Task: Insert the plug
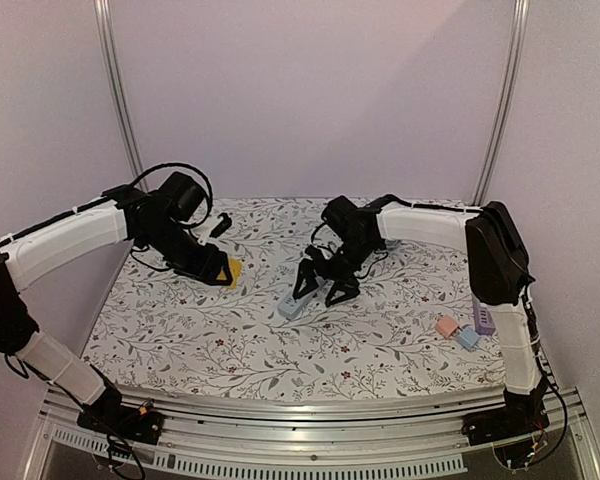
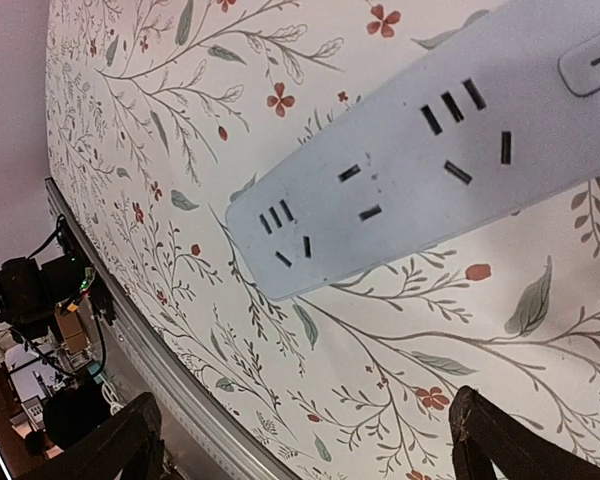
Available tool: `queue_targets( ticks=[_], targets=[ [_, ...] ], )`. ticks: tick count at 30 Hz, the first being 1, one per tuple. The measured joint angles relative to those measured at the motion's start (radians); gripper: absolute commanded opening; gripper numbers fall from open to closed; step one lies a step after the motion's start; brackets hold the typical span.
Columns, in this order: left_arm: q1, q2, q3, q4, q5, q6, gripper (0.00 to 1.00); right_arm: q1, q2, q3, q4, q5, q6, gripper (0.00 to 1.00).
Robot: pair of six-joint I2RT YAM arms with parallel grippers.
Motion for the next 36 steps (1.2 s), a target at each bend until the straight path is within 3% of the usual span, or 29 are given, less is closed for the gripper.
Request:
queue_targets(
  ticks=[8, 17, 27, 36],
  targets=[
    [-0.076, -0.021, 0.022, -0.005, -0.058, 0.041, 0.0, 0.0, -0.184, -0.167, 0.037, 0.053, -0.008, 0.99],
    [-0.173, 0.004, 0.164, -0.085, -0.134, 0.113, 0.0, 0.0, -0.354, -0.364, 0.08, 0.15, -0.009, 0.99],
    [-0.196, 0.216, 0.36, -0.219, -0.119, 0.172, 0.0, -0.031, -0.51, -0.546, 0.101, 0.244, 0.001, 0.99],
    [-0.208, 0.408, 0.508, -0.311, -0.08, 0.123, 0.0, -0.05, -0.635, -0.647, 0.128, 0.285, 0.021, 0.99]
  ],
)
